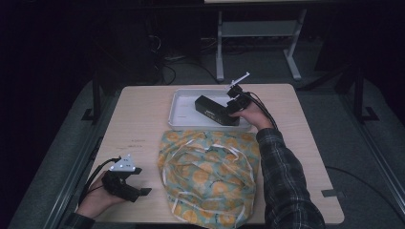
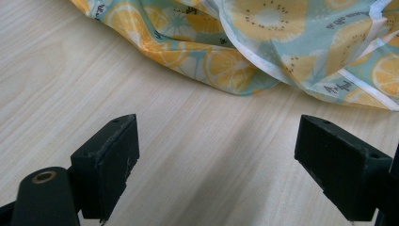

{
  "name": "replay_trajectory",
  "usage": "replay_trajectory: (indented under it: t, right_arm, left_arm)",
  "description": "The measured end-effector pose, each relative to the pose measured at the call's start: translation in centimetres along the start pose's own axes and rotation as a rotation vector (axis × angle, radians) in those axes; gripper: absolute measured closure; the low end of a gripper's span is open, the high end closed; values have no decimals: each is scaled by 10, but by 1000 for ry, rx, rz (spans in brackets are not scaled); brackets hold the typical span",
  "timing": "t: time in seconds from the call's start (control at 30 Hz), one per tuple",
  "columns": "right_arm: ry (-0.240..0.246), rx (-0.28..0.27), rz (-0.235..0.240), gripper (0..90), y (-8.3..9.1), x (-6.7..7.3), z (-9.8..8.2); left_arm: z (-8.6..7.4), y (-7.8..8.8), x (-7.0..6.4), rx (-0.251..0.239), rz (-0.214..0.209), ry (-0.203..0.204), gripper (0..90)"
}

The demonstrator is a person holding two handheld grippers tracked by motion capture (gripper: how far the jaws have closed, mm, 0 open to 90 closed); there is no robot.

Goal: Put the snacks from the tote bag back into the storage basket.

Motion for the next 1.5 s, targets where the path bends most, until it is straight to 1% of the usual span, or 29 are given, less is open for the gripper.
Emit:
replay_trajectory:
  t: [0.03, 0.07, 0.1, 0.13, 0.17, 0.2, 0.23, 0.27, 0.37, 0.4, 0.43, 0.47, 0.53, 0.57, 0.6, 0.67, 0.77, 0.87, 0.93, 1.03, 1.07, 1.13, 1.2, 1.23, 1.27, 1.37, 1.4, 1.43, 1.5]
  right_arm:
    - [1, -3, -1, 413, 3, 1, 4]
    - [-3, -12, -14, 446, 6, 1, 8]
    - [-10, -18, -11, 456, 8, 2, 12]
    - [-21, -6, -13, 483, 9, 0, 14]
    - [-21, 2, -28, 534, 9, -1, 18]
    - [-22, -1, -35, 611, 9, -2, 20]
    - [-35, 6, -34, 663, 10, -2, 22]
    - [-37, 13, -44, 716, 9, -3, 24]
    - [-46, 19, -57, 831, 5, -7, 32]
    - [-49, 18, -56, 851, 4, -8, 33]
    - [-58, 20, -55, 891, 2, -10, 34]
    - [-59, 24, -67, 895, 0, -13, 35]
    - [-56, 31, -71, 896, -3, -17, 36]
    - [-63, 38, -88, 896, -5, -21, 36]
    - [-68, 40, -86, 896, -6, -22, 36]
    - [-78, 40, -97, 896, -9, -28, 37]
    - [-97, 55, -105, 897, -14, -32, 36]
    - [-99, 66, -117, 897, -20, -34, 35]
    - [-94, 79, -123, 897, -23, -34, 34]
    - [-104, 93, -118, 896, -27, -31, 33]
    - [-92, 96, -116, 896, -29, -31, 33]
    - [-83, 106, -116, 897, -32, -28, 33]
    - [-72, 113, -111, 896, -34, -26, 32]
    - [-76, 116, -104, 897, -34, -25, 31]
    - [-64, 118, -99, 896, -35, -23, 30]
    - [-57, 122, -89, 896, -36, -21, 28]
    - [-58, 127, -86, 897, -36, -20, 26]
    - [-52, 124, -81, 897, -36, -19, 25]
    - [-49, 123, -79, 897, -35, -18, 23]
  left_arm:
    - [0, 0, 1, -2, 3, -4, 138]
    - [0, 0, 0, -3, -1, 2, 137]
    - [0, 0, 1, -3, 1, -2, 137]
    - [0, 0, 1, -4, -1, 1, 137]
    - [0, 0, 1, -4, -2, 2, 138]
    - [0, 0, 0, -9, -2, 6, 138]
    - [0, 0, 1, -8, -2, 1, 138]
    - [-1, 0, 1, -2, -3, -3, 139]
    - [0, 0, 1, -7, -11, 5, 139]
    - [0, 0, 0, -8, -13, 5, 139]
    - [0, 0, 0, -8, -14, 4, 139]
    - [0, 0, 0, -11, -16, 6, 139]
    - [0, -2, -1, -10, -23, 12, 139]
    - [-1, -2, -1, -1, -20, 4, 140]
    - [-1, -2, 0, 5, -15, -4, 140]
    - [-2, -3, 0, 8, -16, -2, 140]
    - [-2, -3, 0, 5, -17, -1, 140]
    - [-2, -2, 0, 5, -15, -7, 140]
    - [-3, -1, 0, 11, -14, -14, 140]
    - [-3, -1, 0, 1, -15, -5, 140]
    - [-3, -1, 0, 4, -15, -10, 140]
    - [-3, -1, 0, 6, -14, -17, 140]
    - [-2, -2, -2, 2, -22, -4, 140]
    - [-2, -3, -3, 3, -24, -3, 140]
    - [-2, -3, -3, 5, -24, -4, 140]
    - [-2, -3, -3, 12, -21, -16, 140]
    - [-1, -3, -3, 6, -22, -11, 140]
    - [-1, -3, -2, 8, -17, -22, 140]
    - [-1, -3, -4, 12, -20, -19, 140]
Point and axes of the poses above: each handheld gripper's, and its own axes: y roughly backward along the jaws, z roughly out of its top, x roughly to its left, the point moved 10 cm from there along -y, roughly forward along the jaws, and after that the axes turned 14 degrees about x, right-handed, at the moved point
